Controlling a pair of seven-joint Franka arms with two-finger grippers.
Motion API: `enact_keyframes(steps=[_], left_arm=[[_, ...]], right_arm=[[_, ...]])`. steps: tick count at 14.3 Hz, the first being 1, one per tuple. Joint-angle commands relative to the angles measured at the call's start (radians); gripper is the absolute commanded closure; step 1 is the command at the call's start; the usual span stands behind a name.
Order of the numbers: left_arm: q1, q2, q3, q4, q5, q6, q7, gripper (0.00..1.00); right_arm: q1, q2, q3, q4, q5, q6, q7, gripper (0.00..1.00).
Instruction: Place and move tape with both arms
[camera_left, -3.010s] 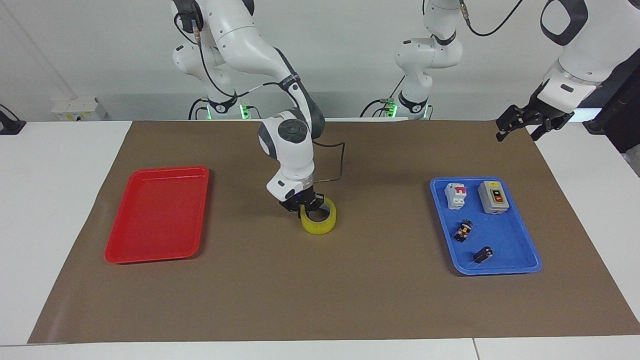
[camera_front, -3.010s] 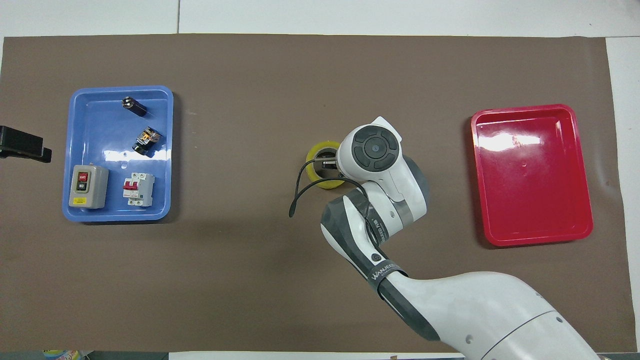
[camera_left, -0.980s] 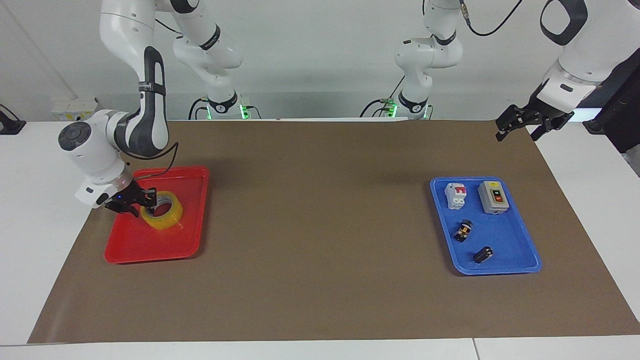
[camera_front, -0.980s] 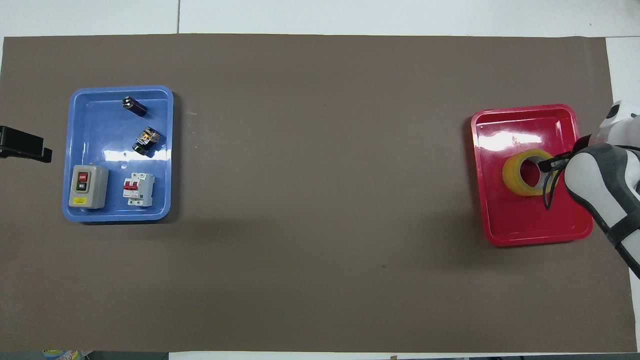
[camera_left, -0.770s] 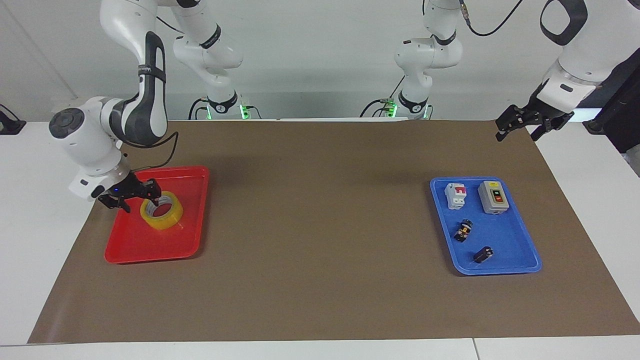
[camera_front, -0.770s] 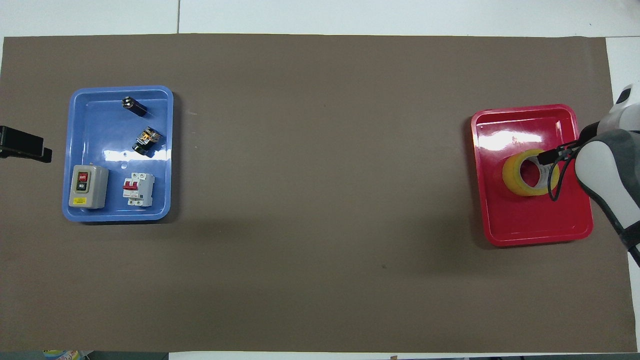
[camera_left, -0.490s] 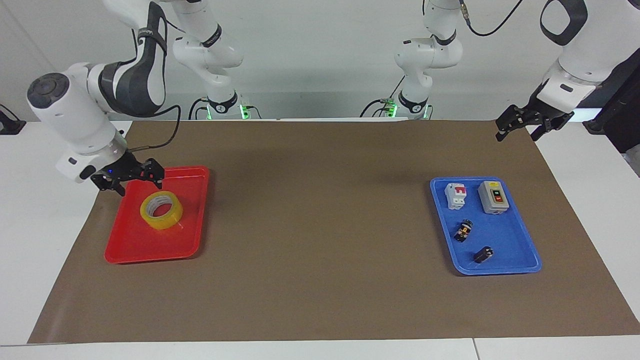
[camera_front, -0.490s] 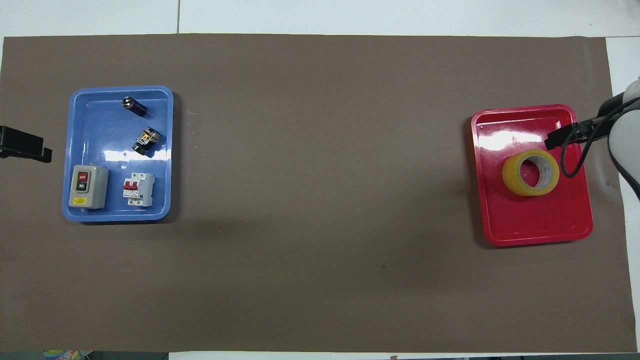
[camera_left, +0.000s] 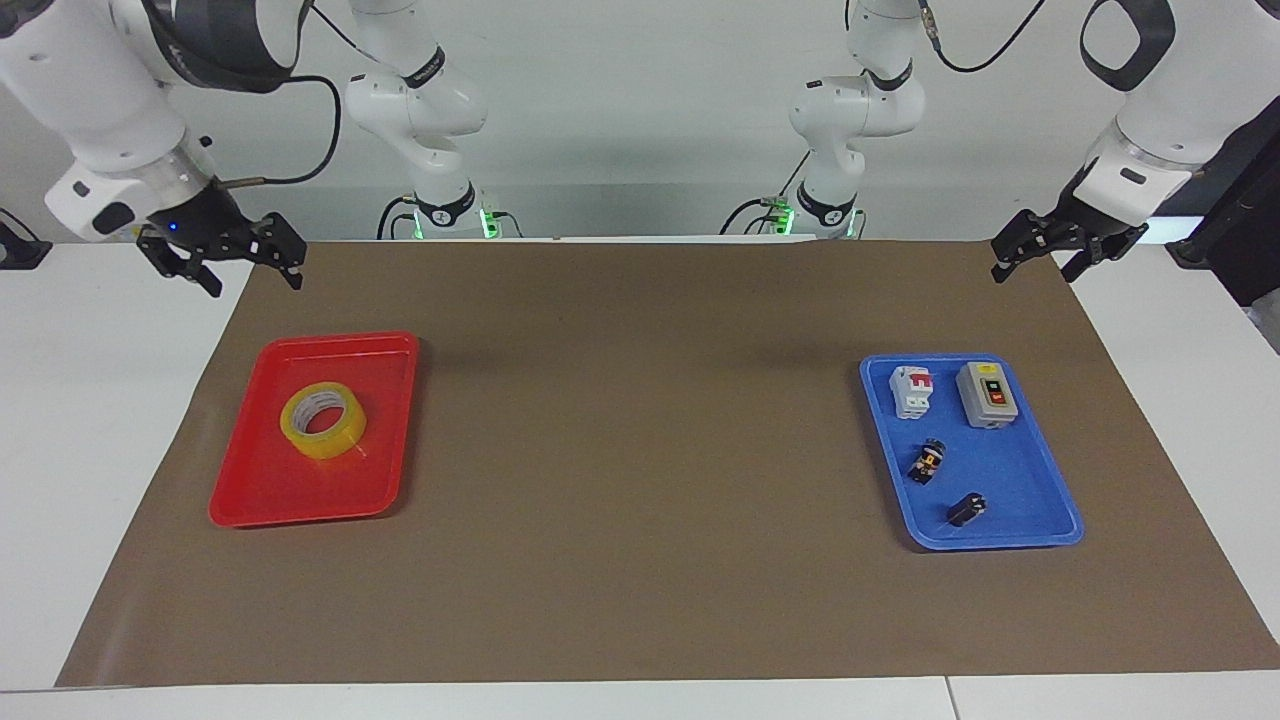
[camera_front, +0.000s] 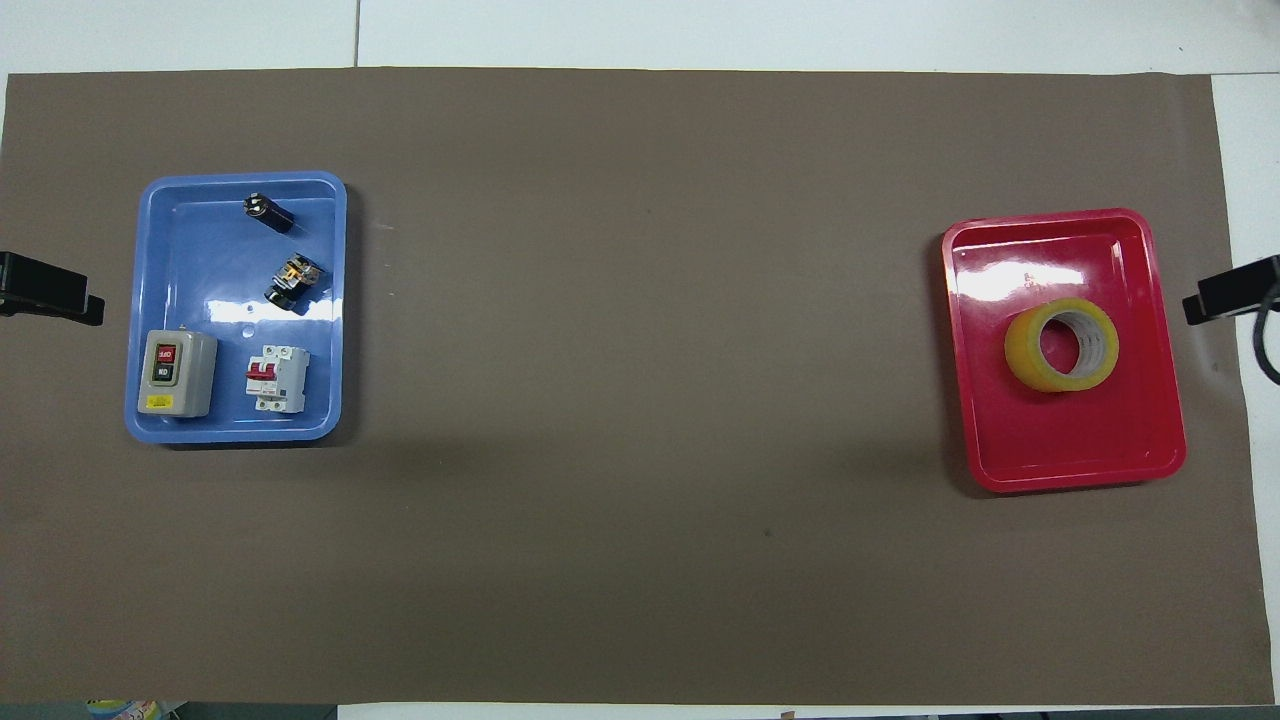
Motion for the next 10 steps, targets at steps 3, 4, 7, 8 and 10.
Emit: enact_keyframes(steps=[3,4,7,8,10], left_arm=[[0.013,-0.014,-0.008,-0.013,-0.01,0.012,0.016,0.0],[0.013,-0.014,-0.01,-0.013,-0.01,0.012,0.016,0.0],[0.013,-0.014,-0.008,-0.013,-0.01,0.012,0.016,0.0],[0.013,-0.014,-0.008,-0.013,-0.01,0.012,0.016,0.0],[0.013,-0.014,-0.008,-0.013,-0.01,0.012,0.016,0.0]], right_arm=[[-0.071,-0.067,0.039,-0.065,-0.008,-0.045,0.009,0.0],[-0.069,-0.066,0.033,-0.061,-0.01,-0.043,0.009,0.0],[-0.072,-0.048,0.025,-0.048,-0.018,-0.036,0.007,0.0],[-0.065,-0.045,0.025,-0.042,-0.019,-0.034,0.01,0.0],[-0.061,-0.032,0.031,-0.022,-0.018,-0.033,0.015,0.0]])
